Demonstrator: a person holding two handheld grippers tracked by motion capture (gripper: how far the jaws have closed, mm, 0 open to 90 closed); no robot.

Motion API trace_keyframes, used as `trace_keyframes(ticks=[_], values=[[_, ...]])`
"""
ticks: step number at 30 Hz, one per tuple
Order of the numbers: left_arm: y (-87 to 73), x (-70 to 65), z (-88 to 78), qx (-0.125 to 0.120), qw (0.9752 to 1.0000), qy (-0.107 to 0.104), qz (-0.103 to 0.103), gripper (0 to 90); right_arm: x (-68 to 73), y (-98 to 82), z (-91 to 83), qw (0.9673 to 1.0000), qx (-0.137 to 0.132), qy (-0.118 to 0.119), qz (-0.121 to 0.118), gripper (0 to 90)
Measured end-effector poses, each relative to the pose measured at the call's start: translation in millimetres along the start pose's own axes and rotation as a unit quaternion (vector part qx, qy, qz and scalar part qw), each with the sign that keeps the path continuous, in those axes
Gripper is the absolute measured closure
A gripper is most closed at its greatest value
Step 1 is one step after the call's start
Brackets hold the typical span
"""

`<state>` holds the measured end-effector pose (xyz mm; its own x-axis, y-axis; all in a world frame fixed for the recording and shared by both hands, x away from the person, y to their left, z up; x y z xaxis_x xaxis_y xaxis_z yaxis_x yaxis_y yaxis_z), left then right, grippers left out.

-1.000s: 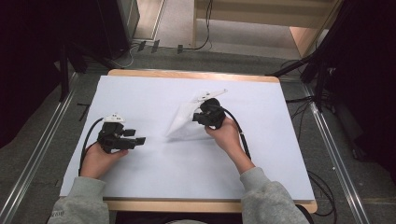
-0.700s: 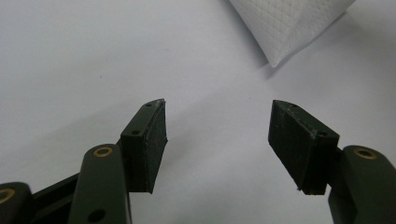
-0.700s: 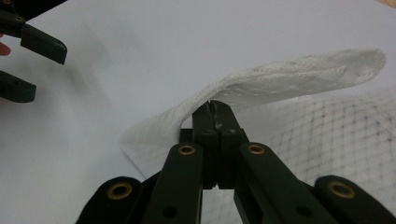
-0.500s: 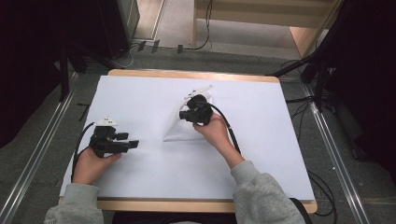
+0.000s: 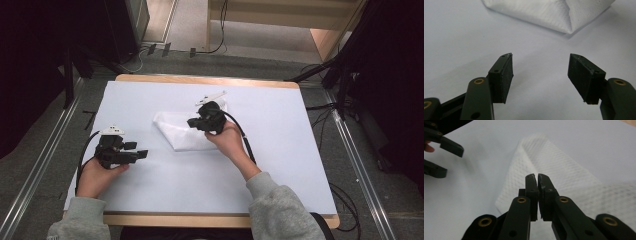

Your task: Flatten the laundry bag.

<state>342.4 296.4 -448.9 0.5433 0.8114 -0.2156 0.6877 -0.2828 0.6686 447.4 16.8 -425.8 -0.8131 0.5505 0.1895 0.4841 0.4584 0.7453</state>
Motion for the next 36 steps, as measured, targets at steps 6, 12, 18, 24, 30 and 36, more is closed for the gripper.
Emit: trace_keyframes(ticks=[6,12,18,24,30,36], values=[[0.8,-0.6,0.0,0.001,1.0,-0.001,0.003,37.8,-37.4,-11.6,-16.3,0.9985,0.011,-0.051,0.017,84.5],[0.4,-1.2,1.0,0.004,1.0,-0.002,0.003,37.6,-65.9,-18.2,-25.5,0.9961,0.018,-0.073,0.046,72.4],[0.2,-1.1,1.7,0.005,1.0,-0.004,0.003,37.6,-91.2,-25.9,-28.2,0.9919,0.017,-0.096,0.082,51.4],[-0.7,-0.9,2.3,0.006,1.0,-0.002,0.002,37.6,-117.9,-40.5,-16.8,0.9868,0.022,-0.083,0.138,37.3],[-1.5,-0.9,1.9,0.008,1.0,0.0,0.002,37.7,-117.1,-44.6,-4.9,0.9877,0.04,-0.074,0.132,56.6],[-1.4,0.2,-0.5,0.004,1.0,0.001,-0.002,37.8,-103.7,-39.4,-7.2,0.9924,0.035,-0.056,0.104,89.9]])
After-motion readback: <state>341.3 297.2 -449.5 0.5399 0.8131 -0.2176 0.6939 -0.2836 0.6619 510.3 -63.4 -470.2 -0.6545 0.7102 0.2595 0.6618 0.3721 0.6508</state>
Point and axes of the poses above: each handheld gripper's, and its own axes: z roughly forward along the jaws, y roughly out of its top, x roughly to its left, the point moved 3 cm from there along z, roughly forward along the jaws
